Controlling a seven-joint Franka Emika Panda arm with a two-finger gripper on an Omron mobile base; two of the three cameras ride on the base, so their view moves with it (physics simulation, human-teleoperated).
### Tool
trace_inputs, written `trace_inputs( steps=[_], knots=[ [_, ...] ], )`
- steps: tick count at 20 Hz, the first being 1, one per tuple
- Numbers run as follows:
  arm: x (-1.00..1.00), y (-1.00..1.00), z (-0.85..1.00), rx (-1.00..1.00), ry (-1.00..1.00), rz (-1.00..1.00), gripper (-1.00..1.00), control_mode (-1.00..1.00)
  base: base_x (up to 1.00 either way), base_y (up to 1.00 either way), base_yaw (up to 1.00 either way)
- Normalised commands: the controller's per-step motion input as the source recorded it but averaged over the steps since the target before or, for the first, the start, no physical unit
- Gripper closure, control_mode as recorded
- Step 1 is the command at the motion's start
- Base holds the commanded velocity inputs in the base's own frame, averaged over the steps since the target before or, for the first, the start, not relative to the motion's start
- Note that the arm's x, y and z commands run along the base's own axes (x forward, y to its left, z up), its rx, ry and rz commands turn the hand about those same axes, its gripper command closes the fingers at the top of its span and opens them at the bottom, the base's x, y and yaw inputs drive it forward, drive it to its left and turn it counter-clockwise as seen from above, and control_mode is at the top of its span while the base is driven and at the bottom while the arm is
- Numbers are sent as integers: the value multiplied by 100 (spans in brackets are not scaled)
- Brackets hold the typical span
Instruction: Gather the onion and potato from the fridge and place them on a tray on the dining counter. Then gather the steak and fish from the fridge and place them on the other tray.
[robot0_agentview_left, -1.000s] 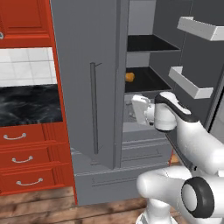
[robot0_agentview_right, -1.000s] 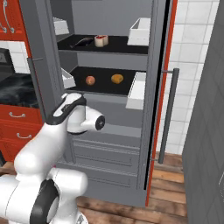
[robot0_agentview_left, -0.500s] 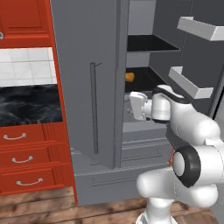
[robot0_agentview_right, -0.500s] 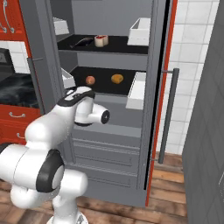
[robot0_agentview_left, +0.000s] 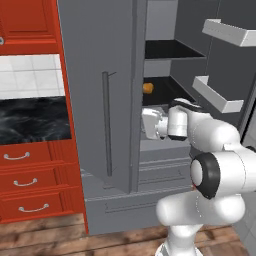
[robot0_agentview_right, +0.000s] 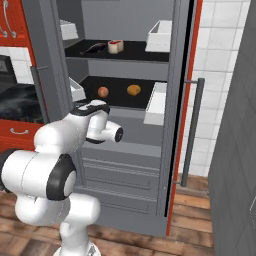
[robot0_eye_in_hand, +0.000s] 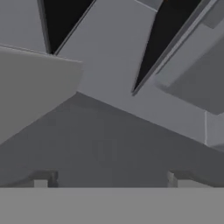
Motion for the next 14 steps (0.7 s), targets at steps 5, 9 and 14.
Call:
trace_inputs(
  steps=[5,9,14],
  knots=[
    [-31,57,-4,0,-10,4,-100,-100,0,0,0],
    [-93,80,-4,-1,-12,9,-100,-100,0,0,0],
    [-100,98,-2,-1,-6,12,-100,-100,0,0,0]
  ],
)
